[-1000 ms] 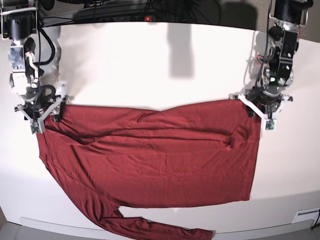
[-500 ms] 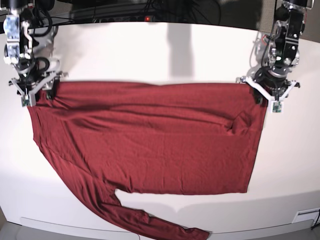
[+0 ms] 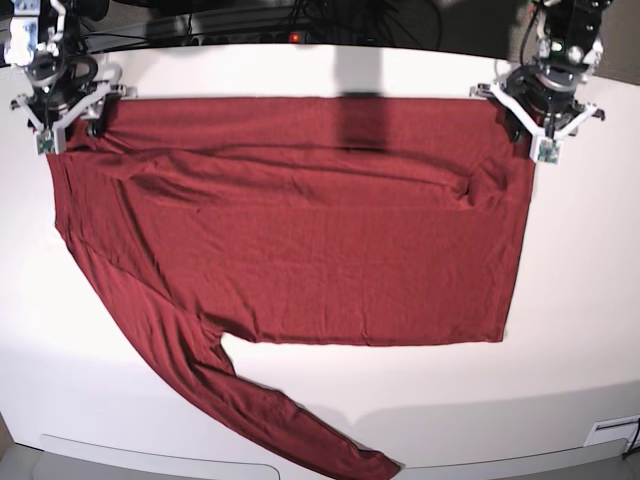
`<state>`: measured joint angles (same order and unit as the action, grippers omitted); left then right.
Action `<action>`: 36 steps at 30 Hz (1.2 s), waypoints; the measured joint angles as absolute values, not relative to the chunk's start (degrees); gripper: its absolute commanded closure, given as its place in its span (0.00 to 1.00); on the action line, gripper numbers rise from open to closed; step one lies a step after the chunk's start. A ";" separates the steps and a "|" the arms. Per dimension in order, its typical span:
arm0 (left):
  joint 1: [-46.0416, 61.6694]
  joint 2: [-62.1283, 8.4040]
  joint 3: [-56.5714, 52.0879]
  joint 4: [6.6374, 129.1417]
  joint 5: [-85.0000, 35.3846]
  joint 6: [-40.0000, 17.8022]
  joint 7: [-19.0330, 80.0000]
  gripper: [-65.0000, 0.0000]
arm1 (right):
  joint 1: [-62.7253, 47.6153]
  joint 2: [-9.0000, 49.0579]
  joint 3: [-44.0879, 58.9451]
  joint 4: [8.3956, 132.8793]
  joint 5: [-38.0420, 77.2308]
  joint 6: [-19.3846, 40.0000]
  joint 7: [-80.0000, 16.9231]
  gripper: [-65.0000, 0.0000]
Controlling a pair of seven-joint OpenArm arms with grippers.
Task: Fold the T-shirt properly
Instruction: 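Hold the stretched shirt edge with both grippers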
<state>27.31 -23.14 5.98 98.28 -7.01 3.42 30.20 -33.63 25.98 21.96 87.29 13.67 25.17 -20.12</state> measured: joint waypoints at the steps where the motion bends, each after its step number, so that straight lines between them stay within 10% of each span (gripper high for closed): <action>1: 27.66 -23.16 5.98 98.30 -6.81 4.05 30.11 0.69 | -34.41 25.47 22.28 88.01 13.65 25.19 -20.36 0.52; 36: 33.15 -23.33 6.07 106.30 2.68 9.21 33.85 0.69 | -37.65 25.08 24.73 93.60 11.07 25.61 -25.56 0.52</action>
